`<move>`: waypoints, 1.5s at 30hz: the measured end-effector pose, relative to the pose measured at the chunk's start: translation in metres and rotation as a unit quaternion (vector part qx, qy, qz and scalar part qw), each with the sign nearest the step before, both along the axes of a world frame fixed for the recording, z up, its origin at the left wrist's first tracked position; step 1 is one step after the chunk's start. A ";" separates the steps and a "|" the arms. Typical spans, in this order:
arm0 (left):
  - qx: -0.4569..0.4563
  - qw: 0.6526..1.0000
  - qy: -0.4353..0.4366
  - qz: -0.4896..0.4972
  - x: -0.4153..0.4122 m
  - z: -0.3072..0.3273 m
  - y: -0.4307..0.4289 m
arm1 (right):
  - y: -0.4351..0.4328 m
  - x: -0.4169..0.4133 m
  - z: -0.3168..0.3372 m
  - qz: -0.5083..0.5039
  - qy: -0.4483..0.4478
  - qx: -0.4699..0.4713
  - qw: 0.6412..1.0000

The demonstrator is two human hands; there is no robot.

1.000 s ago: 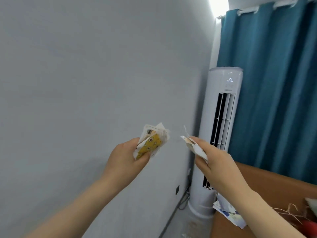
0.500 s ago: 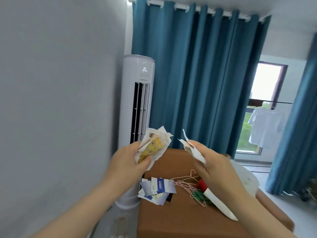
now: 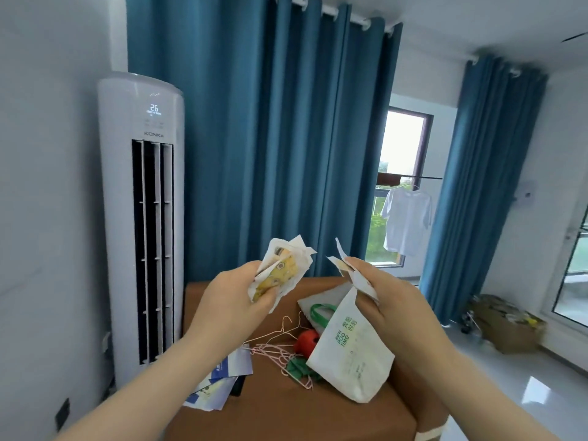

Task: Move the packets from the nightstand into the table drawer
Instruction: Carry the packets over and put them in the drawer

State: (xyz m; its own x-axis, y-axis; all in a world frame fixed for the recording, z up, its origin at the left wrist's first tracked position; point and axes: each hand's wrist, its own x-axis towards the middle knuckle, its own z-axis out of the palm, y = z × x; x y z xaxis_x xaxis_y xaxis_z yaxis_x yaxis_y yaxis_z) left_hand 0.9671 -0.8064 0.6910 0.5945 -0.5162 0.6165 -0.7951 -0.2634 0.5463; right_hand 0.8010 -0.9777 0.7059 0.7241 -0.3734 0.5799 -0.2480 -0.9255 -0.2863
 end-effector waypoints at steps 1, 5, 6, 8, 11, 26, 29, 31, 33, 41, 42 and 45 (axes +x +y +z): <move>0.008 1.000 -0.002 -0.004 0.008 -0.001 -0.013 | -0.012 0.005 -0.001 -0.010 0.001 -0.002 1.000; 0.008 1.000 0.000 -0.028 0.049 -0.005 -0.064 | -0.054 0.035 -0.007 -0.044 0.004 -0.014 0.999; 0.006 0.999 0.001 -0.037 0.059 -0.004 -0.077 | -0.064 0.045 -0.007 -0.054 0.001 -0.017 0.998; 0.005 0.998 0.004 -0.065 0.087 -0.006 -0.104 | -0.085 0.069 -0.010 -0.078 0.000 -0.016 0.997; 0.009 0.995 -0.008 -0.095 0.111 -0.004 -0.135 | -0.105 0.087 -0.009 -0.101 0.013 -0.018 0.995; 0.042 0.969 0.008 -0.245 0.152 -0.018 -0.354 | -0.272 0.100 -0.039 -0.206 -0.074 0.100 0.971; 0.046 0.968 0.000 -0.246 0.133 -0.023 -0.405 | -0.311 0.079 -0.045 -0.198 -0.122 0.123 0.965; 0.060 0.967 -0.001 -0.247 0.118 -0.027 -0.438 | -0.336 0.064 -0.050 -0.209 -0.145 0.139 0.957; 0.071 0.964 0.009 -0.257 0.103 -0.033 -0.468 | -0.363 0.051 -0.057 -0.228 -0.153 0.159 0.948; 0.104 0.949 0.009 -0.297 0.067 -0.050 -0.581 | -0.458 0.022 -0.080 -0.270 -0.151 0.201 0.929; 0.105 0.948 0.006 -0.299 0.067 -0.051 -0.595 | -0.469 0.023 -0.082 -0.277 -0.144 0.203 0.928; 0.108 0.943 0.004 -0.314 0.070 -0.056 -0.637 | -0.504 0.026 -0.091 -0.300 -0.134 0.203 0.923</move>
